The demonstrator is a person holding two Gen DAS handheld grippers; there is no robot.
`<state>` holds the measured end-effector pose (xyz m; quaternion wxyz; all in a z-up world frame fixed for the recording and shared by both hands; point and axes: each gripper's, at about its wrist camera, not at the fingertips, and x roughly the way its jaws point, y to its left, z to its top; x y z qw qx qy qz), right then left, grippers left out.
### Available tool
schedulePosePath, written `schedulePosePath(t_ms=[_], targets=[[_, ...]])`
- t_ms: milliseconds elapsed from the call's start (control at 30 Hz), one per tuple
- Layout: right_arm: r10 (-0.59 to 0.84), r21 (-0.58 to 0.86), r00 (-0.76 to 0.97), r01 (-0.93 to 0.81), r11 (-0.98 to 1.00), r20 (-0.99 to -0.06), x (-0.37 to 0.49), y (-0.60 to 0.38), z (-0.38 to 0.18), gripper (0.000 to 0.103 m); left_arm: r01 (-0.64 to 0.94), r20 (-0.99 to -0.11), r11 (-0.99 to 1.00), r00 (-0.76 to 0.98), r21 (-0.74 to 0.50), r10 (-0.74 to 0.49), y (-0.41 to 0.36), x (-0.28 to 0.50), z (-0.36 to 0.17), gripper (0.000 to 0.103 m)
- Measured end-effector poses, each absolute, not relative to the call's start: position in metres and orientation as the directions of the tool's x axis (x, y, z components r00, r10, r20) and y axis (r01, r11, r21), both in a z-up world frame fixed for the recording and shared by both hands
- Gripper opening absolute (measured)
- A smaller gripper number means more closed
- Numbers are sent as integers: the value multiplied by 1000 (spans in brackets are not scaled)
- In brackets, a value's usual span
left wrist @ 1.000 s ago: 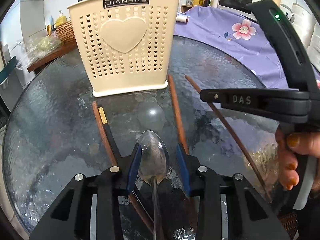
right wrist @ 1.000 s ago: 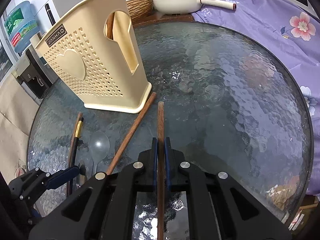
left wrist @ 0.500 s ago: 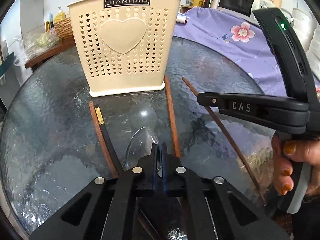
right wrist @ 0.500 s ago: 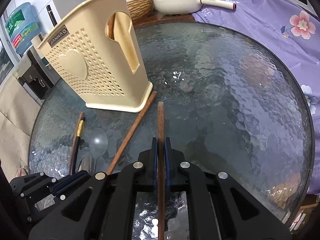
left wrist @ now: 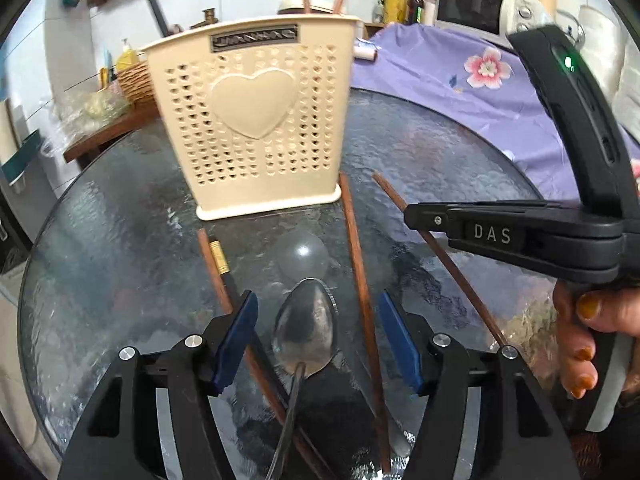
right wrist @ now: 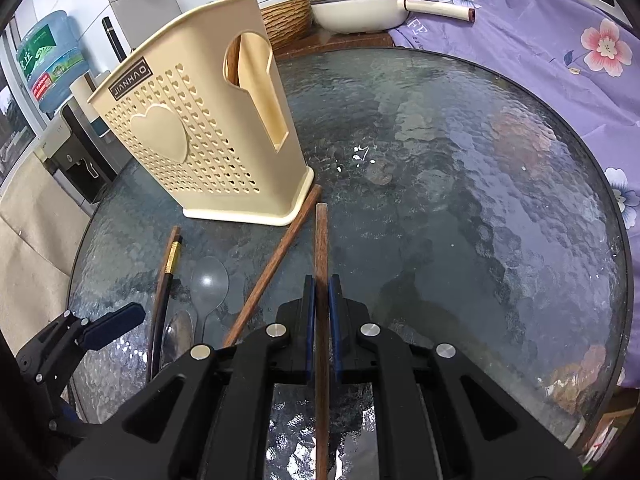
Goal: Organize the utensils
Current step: 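Lift the spoon with left tool while right tool lifts the brown chopstick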
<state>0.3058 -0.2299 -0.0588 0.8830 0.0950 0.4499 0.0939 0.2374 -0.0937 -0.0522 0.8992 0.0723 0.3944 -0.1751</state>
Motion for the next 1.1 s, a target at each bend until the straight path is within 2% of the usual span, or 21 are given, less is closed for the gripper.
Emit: schedulePosePath(t_ms=[33,67,100,300,500,533,600,633,900,1100], targets=[[252,253,578,-81,964,-776,306,-230,-59,8,376,-742,927,619,-7,-257,-95,240,-54,53],[254,255,579,-82,963,-775,305,-230,-58,8,378,-753,926,608,-6,-253,-95,243,-58,43],[255,255,579,-83,963,-774,305,-230,-58,8,378,-764,926,596,-7,-249,-96,246,-62,40],[258,257,579,-86,963,-773,305,-229,-58,8,369,-770,929,583,-33,-259,-92,247,-67,33],[263,262,577,-88,961,-773,305,-229,-57,8,382,-766,922,573,-64,-291,-86,246,-57,33],[264,262,575,-88,961,-774,306,-229,-58,8,391,-768,918,570,-58,-291,-86,246,-55,36],[265,263,574,-87,961,-775,305,-229,-58,8,411,-767,910,569,-48,-297,-87,245,-53,48],[265,264,573,-88,961,-775,305,-229,-59,8,424,-767,905,570,-33,-295,-87,244,-51,48],[270,267,570,-91,959,-776,302,-227,-61,8,530,-806,844,535,87,-253,-97,254,-63,48],[268,266,568,-89,960,-778,304,-227,-61,8,555,-819,830,500,55,-280,-97,259,-68,36]])
